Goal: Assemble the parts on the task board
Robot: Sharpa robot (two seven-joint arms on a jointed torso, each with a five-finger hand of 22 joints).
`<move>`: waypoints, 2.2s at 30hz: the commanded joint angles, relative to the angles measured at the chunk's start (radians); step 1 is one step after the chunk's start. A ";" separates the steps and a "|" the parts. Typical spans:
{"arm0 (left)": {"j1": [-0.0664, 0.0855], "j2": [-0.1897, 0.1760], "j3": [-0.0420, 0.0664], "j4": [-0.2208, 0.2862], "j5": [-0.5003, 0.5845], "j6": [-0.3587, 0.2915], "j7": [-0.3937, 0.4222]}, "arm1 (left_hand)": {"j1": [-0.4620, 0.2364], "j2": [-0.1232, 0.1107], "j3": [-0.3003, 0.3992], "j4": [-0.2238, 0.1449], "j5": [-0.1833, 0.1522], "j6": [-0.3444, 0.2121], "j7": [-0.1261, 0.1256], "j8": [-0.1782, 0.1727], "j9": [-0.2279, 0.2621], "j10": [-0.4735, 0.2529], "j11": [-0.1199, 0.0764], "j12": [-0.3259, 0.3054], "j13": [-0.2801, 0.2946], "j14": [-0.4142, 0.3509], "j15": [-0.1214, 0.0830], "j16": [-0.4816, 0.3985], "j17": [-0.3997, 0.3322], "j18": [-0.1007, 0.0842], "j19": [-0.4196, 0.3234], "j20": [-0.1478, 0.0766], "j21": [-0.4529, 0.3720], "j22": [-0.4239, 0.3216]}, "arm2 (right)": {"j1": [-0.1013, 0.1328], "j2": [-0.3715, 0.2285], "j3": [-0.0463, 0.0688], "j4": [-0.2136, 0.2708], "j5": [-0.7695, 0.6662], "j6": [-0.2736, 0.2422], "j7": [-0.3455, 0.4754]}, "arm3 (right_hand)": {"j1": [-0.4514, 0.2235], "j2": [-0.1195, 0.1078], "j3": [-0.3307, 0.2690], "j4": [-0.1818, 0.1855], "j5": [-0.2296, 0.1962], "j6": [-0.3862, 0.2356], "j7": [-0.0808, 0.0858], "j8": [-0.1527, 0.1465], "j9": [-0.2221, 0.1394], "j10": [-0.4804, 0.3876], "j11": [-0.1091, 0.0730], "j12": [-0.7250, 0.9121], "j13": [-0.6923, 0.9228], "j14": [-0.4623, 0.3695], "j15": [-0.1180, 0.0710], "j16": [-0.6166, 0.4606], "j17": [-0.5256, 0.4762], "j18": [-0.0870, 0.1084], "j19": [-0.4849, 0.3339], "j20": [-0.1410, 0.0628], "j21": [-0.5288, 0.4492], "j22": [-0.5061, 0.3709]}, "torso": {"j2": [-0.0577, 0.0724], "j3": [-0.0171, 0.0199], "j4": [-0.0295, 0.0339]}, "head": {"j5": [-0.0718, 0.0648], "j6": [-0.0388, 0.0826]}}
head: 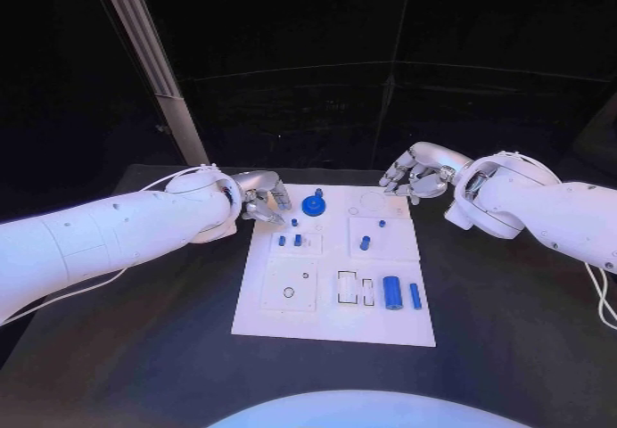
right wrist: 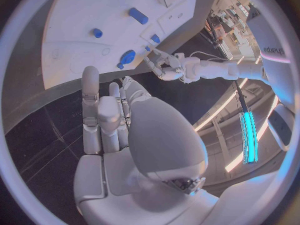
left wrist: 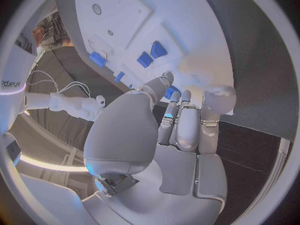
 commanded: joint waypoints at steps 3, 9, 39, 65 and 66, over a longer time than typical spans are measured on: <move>0.005 -0.039 0.001 0.027 0.675 -0.043 0.243 | 0.028 0.013 0.030 -0.019 -0.002 0.037 0.006 0.018 -0.001 0.003 0.004 0.027 -0.005 -0.129 0.001 -0.148 -0.274 0.055 -0.120 0.002 -0.249 -0.194 | -0.018 -0.002 0.000 0.024 -0.404 0.021 -0.094 | -0.006 -0.021 0.020 -0.001 -0.035 0.011 -0.002 -0.007 -0.004 0.011 0.001 -0.035 -0.039 0.026 0.000 0.008 0.006 0.005 0.002 0.003 0.009 0.007 | 0.002 0.0000 -0.0002 | -0.019 0.007; 0.005 -0.076 0.000 0.079 0.990 0.014 0.358 | 0.019 0.008 0.024 -0.024 -0.002 0.031 0.006 0.017 -0.006 -0.008 0.006 0.053 -0.007 -0.265 0.006 -0.272 -0.485 0.055 -0.191 0.008 -0.294 -0.215 | -0.044 0.002 0.000 0.033 -0.503 0.018 -0.112 | -0.010 -0.036 0.045 -0.004 -0.055 0.001 0.003 -0.027 -0.008 0.006 0.008 -0.065 -0.077 0.025 0.007 0.007 0.003 0.004 -0.004 0.006 0.015 0.011 | 0.001 -0.0011 0.0025 | -0.030 0.009; 0.003 -0.140 -0.002 0.149 1.148 0.020 0.428 | 0.005 0.014 0.014 -0.019 0.000 0.027 0.008 0.018 -0.006 0.020 0.003 0.095 -0.005 -0.284 0.005 -0.277 -0.500 0.056 -0.206 0.008 -0.308 -0.225 | -0.097 0.061 0.000 -0.001 -0.537 0.072 -0.117 | -0.028 -0.056 0.151 -0.020 -0.059 0.011 0.014 -0.059 -0.005 0.026 0.016 -0.104 -0.165 0.036 0.013 0.066 0.054 0.005 -0.005 0.014 0.050 0.035 | 0.002 0.0009 -0.0009 | -0.030 0.005; 0.003 -0.142 -0.002 0.144 1.148 0.024 0.420 | 0.009 0.018 0.017 -0.021 0.001 0.028 0.007 0.019 -0.006 0.019 0.003 0.099 -0.006 -0.289 0.005 -0.279 -0.503 0.056 -0.209 0.008 -0.311 -0.227 | -0.104 0.078 0.000 -0.004 -0.575 0.064 -0.154 | -0.053 -0.026 0.350 -0.099 -0.153 0.120 -0.012 -0.037 0.010 0.149 -0.015 -0.099 -0.198 0.048 -0.012 0.145 0.108 -0.022 0.053 -0.006 0.206 0.240 | 0.002 0.0008 -0.0009 | -0.028 -0.005; 0.003 -0.142 -0.002 0.144 1.148 0.024 0.420 | 0.009 0.018 0.017 -0.021 0.001 0.028 0.007 0.019 -0.006 0.019 0.003 0.099 -0.006 -0.289 0.005 -0.279 -0.503 0.056 -0.209 0.008 -0.311 -0.227 | -0.104 0.077 0.000 -0.003 -0.578 0.059 -0.156 | -0.054 -0.027 0.353 -0.101 -0.153 0.121 -0.012 -0.037 0.009 0.150 -0.015 -0.100 -0.199 0.048 -0.012 0.145 0.108 -0.022 0.053 -0.006 0.208 0.242 | 0.002 0.0007 -0.0013 | -0.029 -0.005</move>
